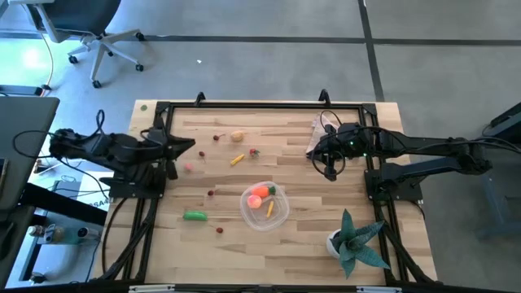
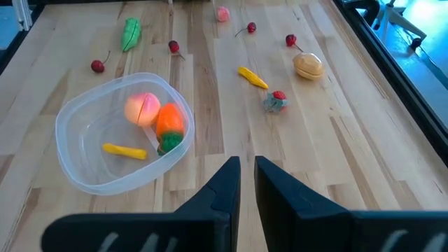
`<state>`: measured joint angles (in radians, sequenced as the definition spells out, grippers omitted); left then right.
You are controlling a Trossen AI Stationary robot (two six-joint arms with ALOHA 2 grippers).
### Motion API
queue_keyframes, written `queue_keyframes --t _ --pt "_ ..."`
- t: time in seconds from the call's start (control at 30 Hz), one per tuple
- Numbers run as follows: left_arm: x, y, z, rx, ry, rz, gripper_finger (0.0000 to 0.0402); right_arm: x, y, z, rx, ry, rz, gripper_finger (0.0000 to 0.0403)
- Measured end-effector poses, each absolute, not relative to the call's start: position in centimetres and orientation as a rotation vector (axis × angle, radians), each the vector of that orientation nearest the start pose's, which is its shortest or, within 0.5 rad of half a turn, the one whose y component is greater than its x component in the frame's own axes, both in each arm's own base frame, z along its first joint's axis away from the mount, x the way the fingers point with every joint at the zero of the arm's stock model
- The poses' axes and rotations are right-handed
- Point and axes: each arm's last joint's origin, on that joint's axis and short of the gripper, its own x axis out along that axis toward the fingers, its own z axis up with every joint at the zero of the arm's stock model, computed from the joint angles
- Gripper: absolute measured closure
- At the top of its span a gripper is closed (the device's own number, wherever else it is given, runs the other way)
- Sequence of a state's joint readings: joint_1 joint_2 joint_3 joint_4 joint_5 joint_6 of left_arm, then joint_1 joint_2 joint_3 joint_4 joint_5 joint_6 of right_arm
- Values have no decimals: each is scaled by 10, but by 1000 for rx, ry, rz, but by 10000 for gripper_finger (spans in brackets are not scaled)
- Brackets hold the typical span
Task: Pick and placing Produce into tupperware
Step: Put the potato into the transparent bin
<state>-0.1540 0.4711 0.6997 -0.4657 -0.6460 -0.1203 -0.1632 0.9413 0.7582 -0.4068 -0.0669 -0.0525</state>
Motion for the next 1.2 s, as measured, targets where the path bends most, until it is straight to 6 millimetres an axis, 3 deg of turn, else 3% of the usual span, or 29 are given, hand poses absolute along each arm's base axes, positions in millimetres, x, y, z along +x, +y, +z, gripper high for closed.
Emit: queue_keyframes --t 0.13,0.33,0.5,0.7,0.83,1.03,1.2 --pt "114 10 330 -43 299 561 380 194 -30 278 17 588 -78 371" --pt "152 40 322 -140 466 331 380 194 -30 278 17 588 -78 371" --pt "180 91 297 -215 568 356 380 194 -30 278 17 588 -78 371" --pt "190 161 262 -345 762 463 380 194 -30 278 17 588 -78 371" --pt "206 195 247 -405 886 478 380 194 -30 278 17 588 -78 371" --pt "237 218 228 -437 1124 442 380 194 -30 278 17 588 -78 371" --pt "256 225 225 -414 1254 470 380 194 -30 278 17 588 -78 371"
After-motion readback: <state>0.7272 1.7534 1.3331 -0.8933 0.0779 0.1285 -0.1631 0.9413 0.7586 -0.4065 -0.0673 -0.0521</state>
